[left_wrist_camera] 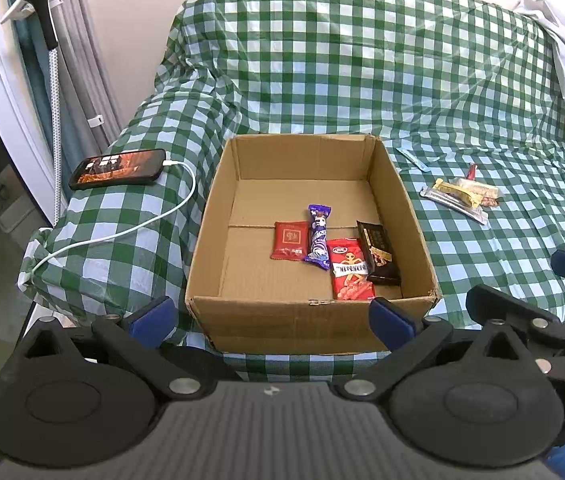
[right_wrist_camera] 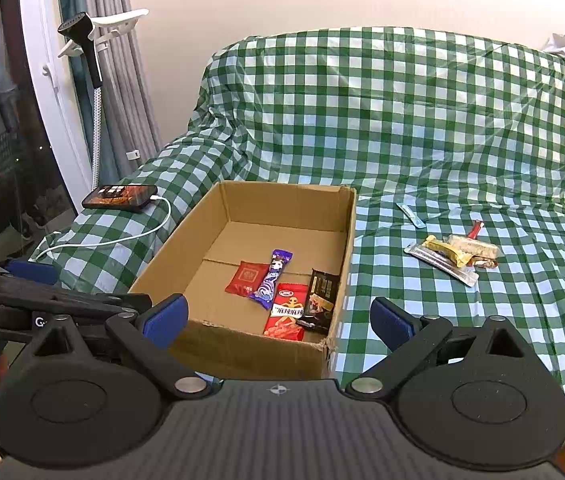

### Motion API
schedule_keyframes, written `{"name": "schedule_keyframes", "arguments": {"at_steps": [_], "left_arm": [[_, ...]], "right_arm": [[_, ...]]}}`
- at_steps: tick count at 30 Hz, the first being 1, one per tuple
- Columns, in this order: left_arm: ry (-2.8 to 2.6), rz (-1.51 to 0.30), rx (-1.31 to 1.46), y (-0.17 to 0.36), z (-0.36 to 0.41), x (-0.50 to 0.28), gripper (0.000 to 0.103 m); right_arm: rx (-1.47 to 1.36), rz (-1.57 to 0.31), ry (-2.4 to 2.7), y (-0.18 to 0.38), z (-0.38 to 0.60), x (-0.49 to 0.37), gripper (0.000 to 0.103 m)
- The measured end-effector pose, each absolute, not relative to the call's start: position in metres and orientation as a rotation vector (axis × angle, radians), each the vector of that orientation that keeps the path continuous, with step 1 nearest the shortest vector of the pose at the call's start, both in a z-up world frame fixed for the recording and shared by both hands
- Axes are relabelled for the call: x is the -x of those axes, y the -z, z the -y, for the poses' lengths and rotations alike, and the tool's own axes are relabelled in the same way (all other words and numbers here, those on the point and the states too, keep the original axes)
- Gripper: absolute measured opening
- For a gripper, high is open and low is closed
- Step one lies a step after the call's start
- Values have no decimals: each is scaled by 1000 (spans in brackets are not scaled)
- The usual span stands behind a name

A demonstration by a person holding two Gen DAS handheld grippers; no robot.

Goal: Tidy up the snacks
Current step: 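Lift both tools away from the box toward the snacks on the sofa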

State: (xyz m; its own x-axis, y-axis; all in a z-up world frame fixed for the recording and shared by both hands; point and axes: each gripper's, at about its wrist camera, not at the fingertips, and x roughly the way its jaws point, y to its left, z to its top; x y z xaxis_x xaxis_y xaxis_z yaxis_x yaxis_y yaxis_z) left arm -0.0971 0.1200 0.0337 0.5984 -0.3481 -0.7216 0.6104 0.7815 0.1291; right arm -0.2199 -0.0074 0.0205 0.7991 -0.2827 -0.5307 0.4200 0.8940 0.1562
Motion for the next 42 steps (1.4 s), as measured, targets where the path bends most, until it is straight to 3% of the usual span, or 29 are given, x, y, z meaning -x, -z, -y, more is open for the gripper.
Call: {"name": "schedule_keyframes", "arguments": {"at_steps": [27, 42], "left_arm": [[562, -799, -443, -22, -84, 74, 103], [595, -824, -523, -17, 14, 50, 103]], "right_arm": [[-380, -558, 405, 2, 47, 211, 98], [-490, -528, 724, 42, 190, 231, 99]]}}
